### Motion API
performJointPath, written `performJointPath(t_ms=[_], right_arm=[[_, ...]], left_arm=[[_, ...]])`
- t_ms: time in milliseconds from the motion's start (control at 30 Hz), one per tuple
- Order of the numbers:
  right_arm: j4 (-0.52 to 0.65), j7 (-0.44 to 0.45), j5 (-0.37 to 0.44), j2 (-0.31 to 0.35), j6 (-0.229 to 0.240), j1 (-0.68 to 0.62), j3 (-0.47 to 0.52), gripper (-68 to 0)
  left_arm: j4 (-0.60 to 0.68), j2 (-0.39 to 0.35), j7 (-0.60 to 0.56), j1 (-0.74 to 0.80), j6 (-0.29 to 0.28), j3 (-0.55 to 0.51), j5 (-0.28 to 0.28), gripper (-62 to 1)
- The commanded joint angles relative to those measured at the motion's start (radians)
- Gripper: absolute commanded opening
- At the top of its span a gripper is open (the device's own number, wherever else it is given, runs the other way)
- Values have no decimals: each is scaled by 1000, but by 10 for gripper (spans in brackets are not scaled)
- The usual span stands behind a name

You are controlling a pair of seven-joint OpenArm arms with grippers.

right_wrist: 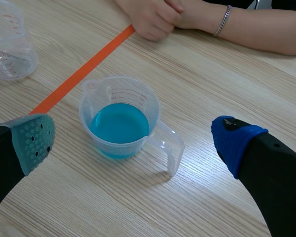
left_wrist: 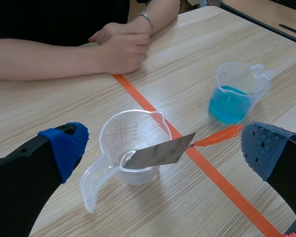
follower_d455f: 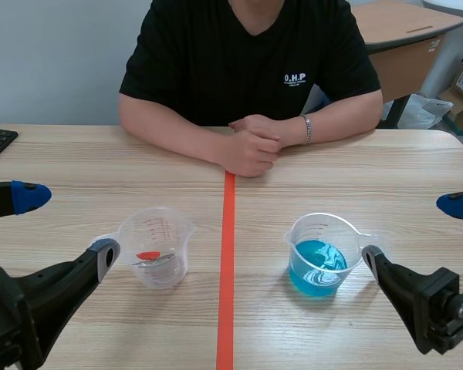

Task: Do the redox reaction experiment.
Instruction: 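Lift the metal plate out of the left beaker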

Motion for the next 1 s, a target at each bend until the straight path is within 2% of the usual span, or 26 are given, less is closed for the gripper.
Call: performJointPath(t_ms=[0, 467, 700, 967], right_arm=[[17, 18, 4, 10, -4, 9, 1, 4], [17, 18, 4, 10, -4, 9, 1, 4], [17, 18, 4, 10, -3, 9, 1, 4], [17, 18, 4, 10, -3, 9, 1, 4]], left_arm=[[11, -1, -10, 2, -1, -5, -6, 14], [11, -7, -10, 3, 1, -5, -6, 14], [11, -51, -11, 44, 64, -20, -6, 14], [-27, -50, -10, 176, 137, -112, -3, 14]])
